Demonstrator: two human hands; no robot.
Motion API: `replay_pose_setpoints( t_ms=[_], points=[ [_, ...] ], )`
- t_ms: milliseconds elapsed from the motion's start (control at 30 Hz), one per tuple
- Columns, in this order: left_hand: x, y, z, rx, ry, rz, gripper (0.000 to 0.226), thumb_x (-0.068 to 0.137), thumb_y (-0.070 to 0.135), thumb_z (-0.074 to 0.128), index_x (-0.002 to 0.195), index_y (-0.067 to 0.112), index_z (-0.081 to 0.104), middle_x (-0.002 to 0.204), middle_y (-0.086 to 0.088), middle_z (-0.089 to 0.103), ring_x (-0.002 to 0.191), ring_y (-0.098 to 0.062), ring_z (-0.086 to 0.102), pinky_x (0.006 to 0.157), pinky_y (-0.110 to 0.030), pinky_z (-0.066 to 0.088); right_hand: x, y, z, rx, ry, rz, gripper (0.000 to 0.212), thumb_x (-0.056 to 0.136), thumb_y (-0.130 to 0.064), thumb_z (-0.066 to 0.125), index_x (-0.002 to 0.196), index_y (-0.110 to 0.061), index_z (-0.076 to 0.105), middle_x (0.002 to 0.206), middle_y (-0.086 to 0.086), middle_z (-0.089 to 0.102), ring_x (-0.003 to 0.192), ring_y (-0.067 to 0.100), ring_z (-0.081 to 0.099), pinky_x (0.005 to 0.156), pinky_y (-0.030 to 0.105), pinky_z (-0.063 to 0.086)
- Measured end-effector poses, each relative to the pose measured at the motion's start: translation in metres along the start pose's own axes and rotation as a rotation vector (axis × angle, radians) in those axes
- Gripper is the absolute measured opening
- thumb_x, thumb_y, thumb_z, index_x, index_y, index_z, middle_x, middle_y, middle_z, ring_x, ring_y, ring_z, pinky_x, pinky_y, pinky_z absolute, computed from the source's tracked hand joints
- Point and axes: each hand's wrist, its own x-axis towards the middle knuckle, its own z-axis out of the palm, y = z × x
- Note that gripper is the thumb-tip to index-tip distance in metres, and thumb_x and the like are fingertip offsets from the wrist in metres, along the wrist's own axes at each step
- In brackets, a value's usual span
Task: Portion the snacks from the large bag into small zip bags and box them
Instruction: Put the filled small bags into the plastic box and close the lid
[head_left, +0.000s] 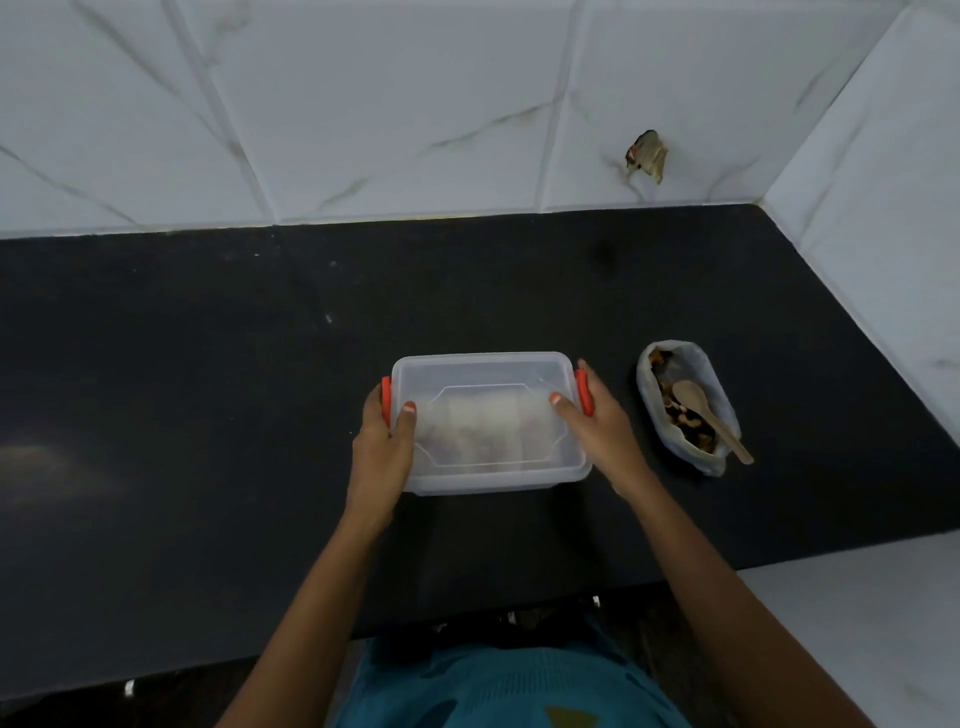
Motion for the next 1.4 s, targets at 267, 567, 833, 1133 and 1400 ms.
replay_pose_setpoints(
  t_ms=[267,567,833,1133,1400],
  points=[
    [0.010,0.002,0.005,0.008,0.106,0.006,0.049,0.099,0.023,0.038,0.146,0.022,0.022,0.141,-0.006,0.042,0.126,-0.027,0.044,0.103,-0.048,0.039,0.015,0.003,0.006,0.168,-0.012,0.068,0.058,0.090,-0.030,0.056,0.142,-0.025,0.031,0.137,0.001,0.047,0.119,0.019,0.051,0.099,0.047,0.045],
    [0.067,0.049,0.012,-0.052,0.168,0.067,0.045,0.099,0.021,0.037,0.143,0.020,0.028,0.135,-0.007,0.047,0.121,-0.026,0.048,0.100,-0.044,0.042,0.075,-0.045,-0.002,0.124,0.093,-0.032,0.060,0.091,-0.024,0.055,0.145,-0.019,0.028,0.144,0.004,0.039,0.129,0.021,0.041,0.106,0.041,0.038],
    [0.142,0.082,0.024,-0.047,0.185,0.038,0.044,0.100,0.020,0.037,0.143,0.016,0.030,0.136,-0.010,0.046,0.123,-0.028,0.047,0.103,-0.046,0.041,0.139,-0.086,0.002,0.111,0.168,-0.073,0.057,0.091,-0.017,0.056,0.142,-0.009,0.032,0.141,0.007,0.042,0.127,0.020,0.044,0.100,0.031,0.039],
    [0.193,0.086,0.020,-0.011,0.201,0.004,0.044,0.100,0.019,0.036,0.143,0.015,0.030,0.136,-0.012,0.046,0.121,-0.029,0.048,0.099,-0.044,0.041,0.186,-0.101,0.017,0.053,0.128,-0.084,0.054,0.091,-0.018,0.055,0.141,-0.007,0.034,0.137,0.011,0.045,0.123,0.023,0.046,0.095,0.032,0.042],
    [0.205,0.082,0.020,0.028,0.197,0.030,0.045,0.100,0.020,0.037,0.143,0.015,0.029,0.137,-0.012,0.046,0.121,-0.028,0.048,0.098,-0.042,0.041,0.199,-0.095,0.023,0.028,0.113,-0.045,0.061,0.091,-0.026,0.055,0.144,-0.016,0.027,0.143,0.009,0.038,0.128,0.025,0.042,0.102,0.040,0.041]
  ],
)
